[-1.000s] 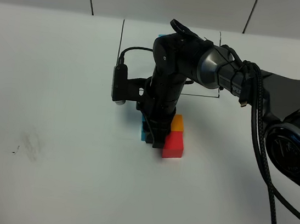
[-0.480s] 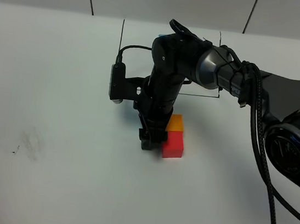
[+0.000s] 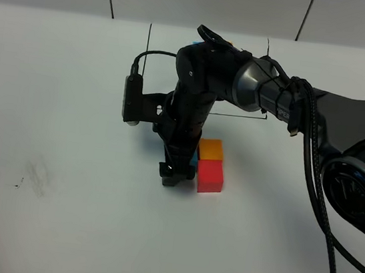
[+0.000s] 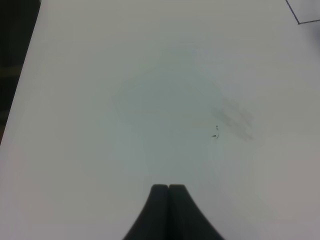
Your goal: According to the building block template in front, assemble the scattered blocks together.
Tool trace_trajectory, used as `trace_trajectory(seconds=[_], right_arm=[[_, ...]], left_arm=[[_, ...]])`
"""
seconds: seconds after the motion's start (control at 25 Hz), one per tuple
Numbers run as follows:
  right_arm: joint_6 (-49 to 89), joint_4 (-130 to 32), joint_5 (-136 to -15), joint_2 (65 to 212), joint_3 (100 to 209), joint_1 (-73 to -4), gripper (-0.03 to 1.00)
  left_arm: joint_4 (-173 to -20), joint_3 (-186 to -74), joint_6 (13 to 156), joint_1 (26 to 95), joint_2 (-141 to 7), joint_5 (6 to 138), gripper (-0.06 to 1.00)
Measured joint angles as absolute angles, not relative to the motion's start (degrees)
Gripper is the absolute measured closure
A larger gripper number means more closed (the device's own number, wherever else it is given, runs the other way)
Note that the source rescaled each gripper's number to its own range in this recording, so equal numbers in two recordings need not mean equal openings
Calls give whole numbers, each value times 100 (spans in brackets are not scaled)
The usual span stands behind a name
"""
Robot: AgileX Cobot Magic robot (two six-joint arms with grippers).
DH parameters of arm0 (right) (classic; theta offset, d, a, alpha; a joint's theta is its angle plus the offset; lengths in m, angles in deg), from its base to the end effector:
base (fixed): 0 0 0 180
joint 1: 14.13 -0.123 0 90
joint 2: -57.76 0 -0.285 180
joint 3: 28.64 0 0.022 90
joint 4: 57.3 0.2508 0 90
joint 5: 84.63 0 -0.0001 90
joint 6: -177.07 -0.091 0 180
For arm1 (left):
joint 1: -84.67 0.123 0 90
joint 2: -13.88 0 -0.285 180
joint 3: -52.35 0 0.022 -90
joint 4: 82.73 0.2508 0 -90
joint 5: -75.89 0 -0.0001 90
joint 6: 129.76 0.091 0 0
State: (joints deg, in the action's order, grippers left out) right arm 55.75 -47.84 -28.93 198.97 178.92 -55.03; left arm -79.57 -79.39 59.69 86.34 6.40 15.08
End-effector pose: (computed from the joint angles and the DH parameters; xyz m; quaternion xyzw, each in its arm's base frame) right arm 0.3531 0.3222 0.1326 -0.7320 0.6711 0.0570 0.1025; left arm -0.0065 0.0042 0.2788 0.0565 0.8484 0.0783 0.5205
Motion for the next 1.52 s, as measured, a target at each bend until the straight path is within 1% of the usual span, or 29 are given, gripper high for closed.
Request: trace_trajectory(seconds=[0.4,0.52,0.64,0.68,0.76,0.8,0.84,0.88,1.0,1.16,1.32,1.52], right_arm=[[5417,-4871,-2920,19399,17892,-5784,16],[5412,-4920,-3003,19166,17892,-5796,25],[5412,-5184,-3074,18878,17892,-5807,43],[5412,-5254,-3094,18774,17892,-5813,52],[5412,-5364,-3120,18604,17892,-5817,74],[5368,-5394,-3120,18549,17892,-5819,82],[5323,-5424,-3106,18512,17892,-5825,88],[5251,-5444,-3063,18486,17892,-5830,91],[4875,-5613,-2899,18480,17892,-5830,95],[4281,-5942,-2769,18414,17892,-5767,96],[3853,-5980,-2595,18216,17892,-5529,96],[3298,-6063,-2038,18081,17892,-5071,96]], left_arm=[[-7957,-7939,5969,8634,640,1508,94],[-7957,-7939,5969,8634,640,1508,94],[-7957,-7939,5969,8634,640,1508,94],[-7957,-7939,5969,8634,640,1508,94],[-7957,-7939,5969,8634,640,1508,94],[-7957,-7939,5969,8634,640,1508,94],[-7957,-7939,5969,8634,640,1508,94],[-7957,-7939,5969,8634,640,1508,94],[-7957,-7939,5969,8634,640,1508,94],[-7957,-7939,5969,8634,640,1508,94],[-7957,-7939,5969,8634,640,1508,94],[-7957,-7939,5969,8634,640,1508,94]])
